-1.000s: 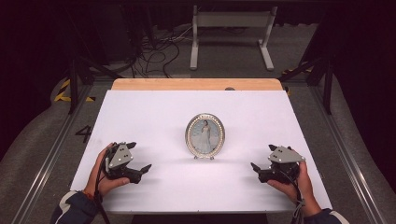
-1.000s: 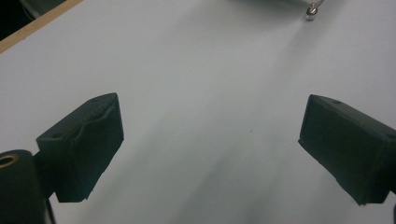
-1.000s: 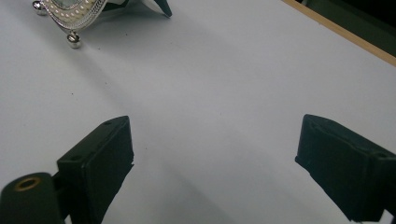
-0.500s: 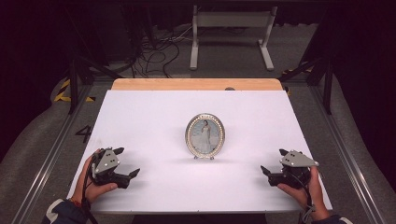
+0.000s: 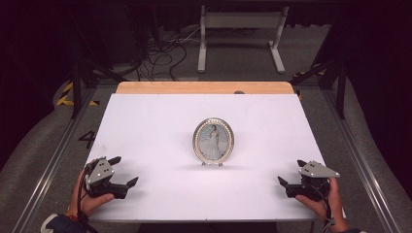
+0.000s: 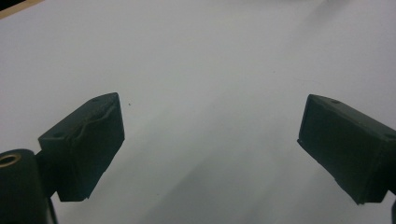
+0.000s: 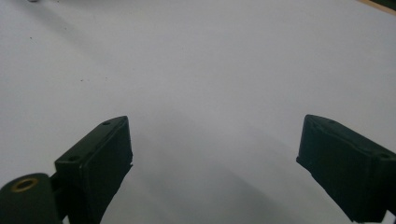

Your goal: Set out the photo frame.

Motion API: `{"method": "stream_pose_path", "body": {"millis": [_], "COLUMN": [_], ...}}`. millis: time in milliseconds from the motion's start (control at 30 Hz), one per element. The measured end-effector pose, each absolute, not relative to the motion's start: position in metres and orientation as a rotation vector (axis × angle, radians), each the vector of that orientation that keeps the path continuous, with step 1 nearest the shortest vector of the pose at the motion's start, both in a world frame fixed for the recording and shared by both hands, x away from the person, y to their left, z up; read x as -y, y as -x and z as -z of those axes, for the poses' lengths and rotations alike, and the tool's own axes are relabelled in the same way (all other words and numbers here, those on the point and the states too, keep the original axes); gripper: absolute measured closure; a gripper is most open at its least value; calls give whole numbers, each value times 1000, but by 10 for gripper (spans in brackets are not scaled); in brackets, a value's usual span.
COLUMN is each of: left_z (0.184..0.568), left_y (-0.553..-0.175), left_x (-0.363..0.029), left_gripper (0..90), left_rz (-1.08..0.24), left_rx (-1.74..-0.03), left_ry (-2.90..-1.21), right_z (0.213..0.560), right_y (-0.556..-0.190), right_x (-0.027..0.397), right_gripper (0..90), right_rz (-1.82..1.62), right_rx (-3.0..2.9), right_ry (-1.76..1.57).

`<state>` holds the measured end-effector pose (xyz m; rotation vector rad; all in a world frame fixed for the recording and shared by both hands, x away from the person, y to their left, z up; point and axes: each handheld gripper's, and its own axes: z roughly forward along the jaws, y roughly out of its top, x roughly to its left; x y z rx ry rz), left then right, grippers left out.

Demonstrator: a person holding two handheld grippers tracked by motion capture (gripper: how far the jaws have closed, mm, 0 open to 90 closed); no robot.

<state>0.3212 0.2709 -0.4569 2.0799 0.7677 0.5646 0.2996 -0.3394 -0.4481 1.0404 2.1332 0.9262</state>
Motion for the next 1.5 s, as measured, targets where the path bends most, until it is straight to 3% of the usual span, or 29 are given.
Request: {"method": "stream_pose_path", "body": {"millis": [1500], "left_z": [459], "left_y": [-323], "left_x": [-266], "left_gripper": [78], "left_rz": [-562], "left_rx": [-767], "left_ry": [-2102], "right_z": [452], "right_y": [-301], "right_x": [335], "right_gripper": [92], "right_rz": [-917], "right_rx": [-2140], "right_ry": [-1018]}}
